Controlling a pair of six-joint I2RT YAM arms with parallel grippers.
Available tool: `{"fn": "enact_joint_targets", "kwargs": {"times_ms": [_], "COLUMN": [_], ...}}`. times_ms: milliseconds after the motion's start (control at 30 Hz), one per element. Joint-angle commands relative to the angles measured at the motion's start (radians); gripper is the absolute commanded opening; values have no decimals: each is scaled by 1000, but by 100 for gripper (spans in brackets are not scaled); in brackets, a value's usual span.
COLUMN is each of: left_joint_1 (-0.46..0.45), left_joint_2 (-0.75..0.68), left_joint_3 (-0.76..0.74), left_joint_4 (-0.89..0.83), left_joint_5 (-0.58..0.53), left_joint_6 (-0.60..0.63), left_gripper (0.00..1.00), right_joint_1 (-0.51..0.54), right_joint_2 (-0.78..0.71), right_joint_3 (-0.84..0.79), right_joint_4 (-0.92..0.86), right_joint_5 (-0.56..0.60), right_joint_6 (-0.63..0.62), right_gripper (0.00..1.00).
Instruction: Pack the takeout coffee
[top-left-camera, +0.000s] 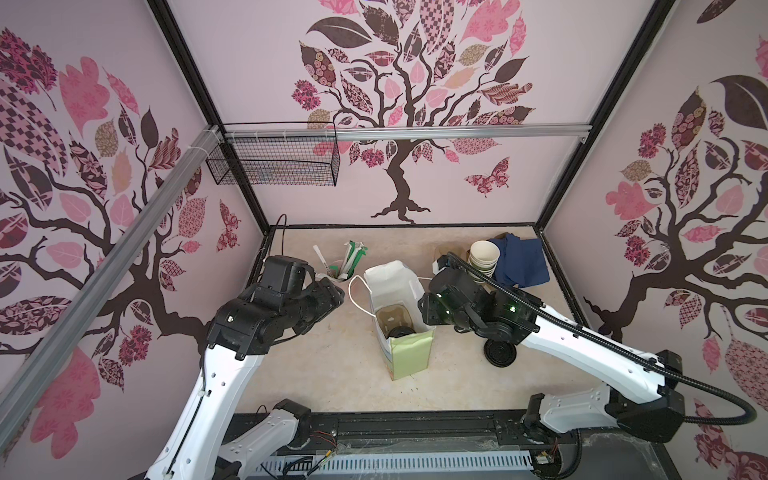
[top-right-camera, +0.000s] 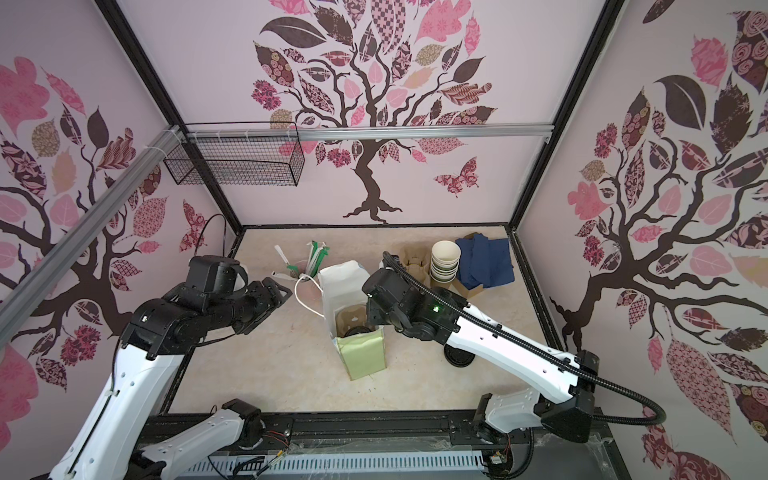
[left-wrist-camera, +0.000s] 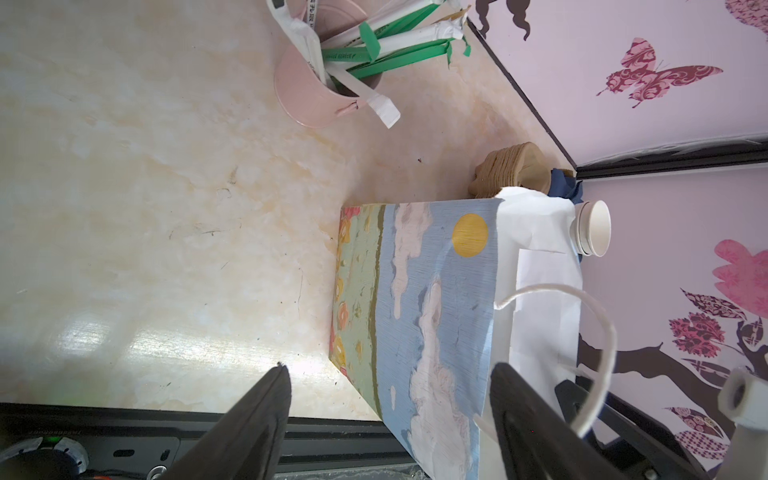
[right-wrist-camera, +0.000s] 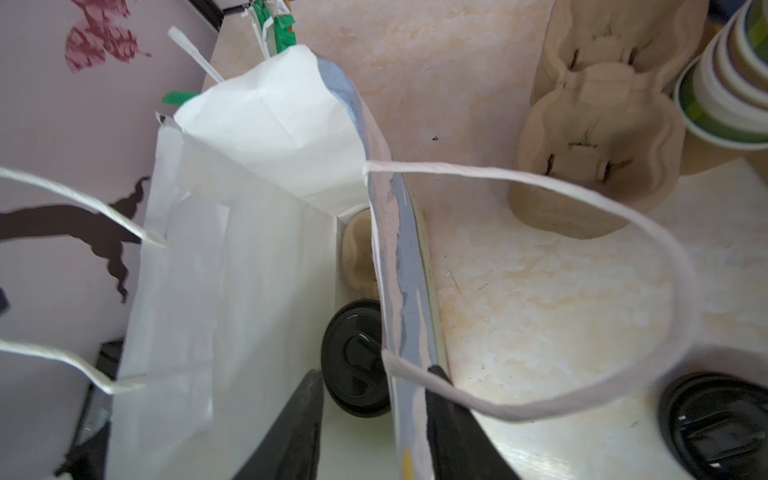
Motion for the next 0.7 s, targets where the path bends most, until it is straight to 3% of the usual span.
{"fn": "enact_joint_targets", "kwargs": {"times_ms": [0, 133, 200, 333, 467, 667], "left_joint_1": [6, 6, 6, 6, 6, 7], "left_joint_2": [-9, -18, -17, 9, 22, 18], "left_joint_3": [56, 64, 73, 108, 120, 124], "left_joint_4": [6, 33, 48, 36, 33, 4], "left_joint_5": [-19, -14, 5, 36, 34, -120], "left_joint_6": [65, 94, 125, 179, 185, 153], "left_gripper": [79, 79, 79, 79, 79, 78], "right_joint_1": [6, 6, 0, -66, -80, -194], "right_joint_2": [-46, -117, -134, -96, -5, 42], "right_joint_3": [53, 57, 77, 172, 288, 328], "right_joint_4": [-48, -82, -140, -230, -294, -233], "right_joint_5": [19, 0, 0, -85, -88, -196], "right_joint_6": [-36, -110, -151, -254, -304, -309], "right_gripper": [59, 76, 79, 77, 76, 74]}}
